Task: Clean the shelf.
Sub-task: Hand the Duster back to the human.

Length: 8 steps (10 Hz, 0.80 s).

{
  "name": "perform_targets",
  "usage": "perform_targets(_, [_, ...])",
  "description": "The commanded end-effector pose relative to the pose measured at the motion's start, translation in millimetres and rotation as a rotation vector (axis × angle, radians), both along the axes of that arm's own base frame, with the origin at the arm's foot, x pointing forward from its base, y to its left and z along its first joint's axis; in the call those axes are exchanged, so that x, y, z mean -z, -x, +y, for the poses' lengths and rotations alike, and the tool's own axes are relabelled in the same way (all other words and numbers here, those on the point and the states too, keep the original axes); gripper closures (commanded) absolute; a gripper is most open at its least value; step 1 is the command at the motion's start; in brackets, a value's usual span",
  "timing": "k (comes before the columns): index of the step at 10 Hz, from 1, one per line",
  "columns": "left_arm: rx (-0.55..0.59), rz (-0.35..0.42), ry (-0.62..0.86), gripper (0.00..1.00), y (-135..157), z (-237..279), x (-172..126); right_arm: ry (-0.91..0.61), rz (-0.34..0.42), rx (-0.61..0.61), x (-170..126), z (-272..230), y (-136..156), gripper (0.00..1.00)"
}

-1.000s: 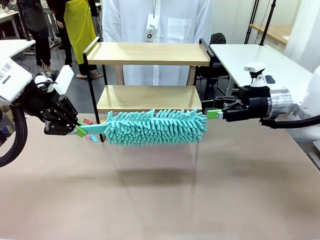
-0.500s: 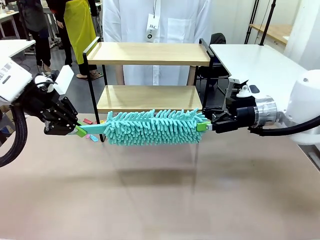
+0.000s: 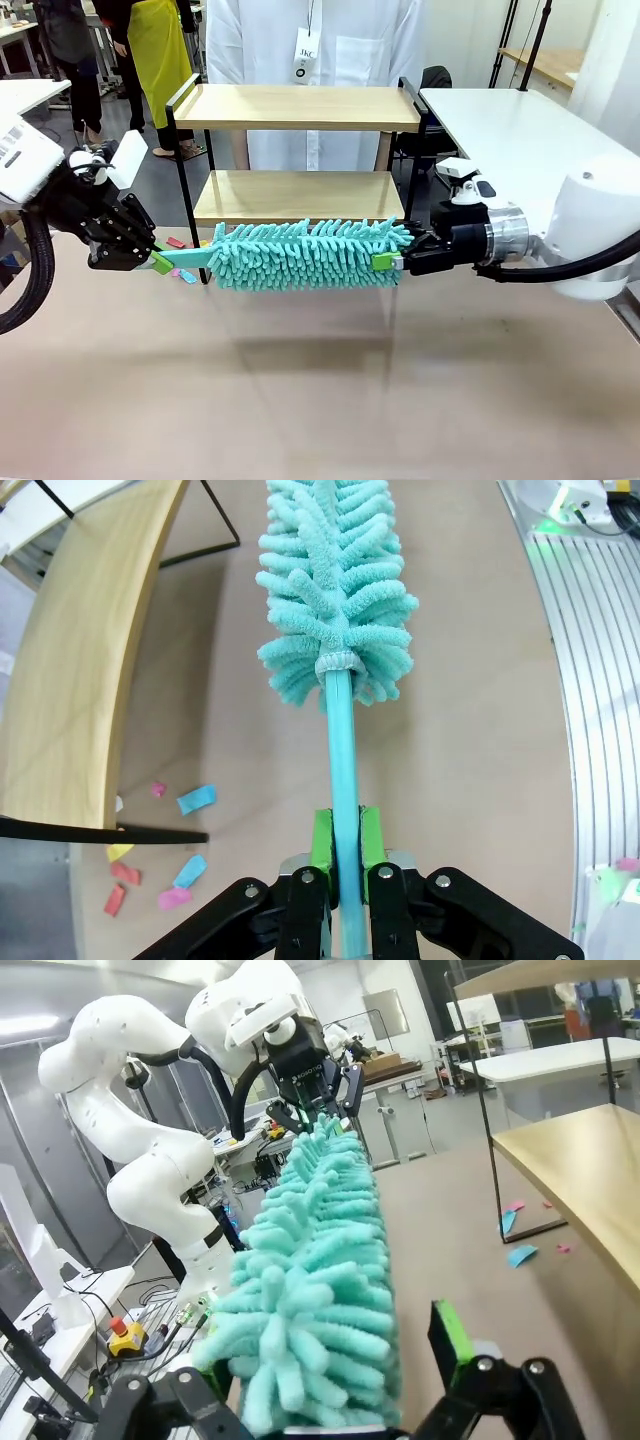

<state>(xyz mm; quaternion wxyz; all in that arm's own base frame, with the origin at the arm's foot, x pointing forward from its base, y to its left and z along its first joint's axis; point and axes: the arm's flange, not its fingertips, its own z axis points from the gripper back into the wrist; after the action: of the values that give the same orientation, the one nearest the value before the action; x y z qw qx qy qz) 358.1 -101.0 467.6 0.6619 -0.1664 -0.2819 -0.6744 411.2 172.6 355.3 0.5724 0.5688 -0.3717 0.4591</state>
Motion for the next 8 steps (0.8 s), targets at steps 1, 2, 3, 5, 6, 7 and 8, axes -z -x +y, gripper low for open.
perform_targets(1, [-0.004, 0.004, 0.012, 0.87, -0.1, -0.9, -0.7, -0.003, -0.013, 0.004, 3.9, 13.0, -8.4, 0.00])
perform_targets(2, [-0.004, 0.004, 0.012, 0.87, -0.1, -0.9, -0.7, -0.011, -0.020, 0.007, 5.3, 15.6, -8.5, 0.00])
perform_targets(3, [-0.004, 0.004, 0.012, 0.87, -0.1, -0.9, -0.7, -0.013, -0.028, 0.009, 5.6, 16.3, -8.6, 0.48])
perform_targets(5, [-0.004, 0.004, 0.012, 0.87, -0.1, -0.9, -0.7, -0.039, -0.023, -0.004, 5.5, 15.1, -9.1, 1.00])
perform_targets(6, [-0.004, 0.004, 0.012, 0.87, -0.1, -0.9, -0.7, -0.046, -0.016, -0.019, 5.5, 14.5, -9.6, 1.00])
perform_targets(7, [-0.004, 0.004, 0.012, 0.87, -0.1, -0.9, -0.7, -0.057, -0.006, -0.031, 5.6, 14.3, -9.5, 1.00])
perform_targets(8, [-0.004, 0.004, 0.012, 0.87, -0.1, -0.9, -0.7, -0.069, 0.005, -0.042, 6.0, 14.3, -9.9, 0.84])
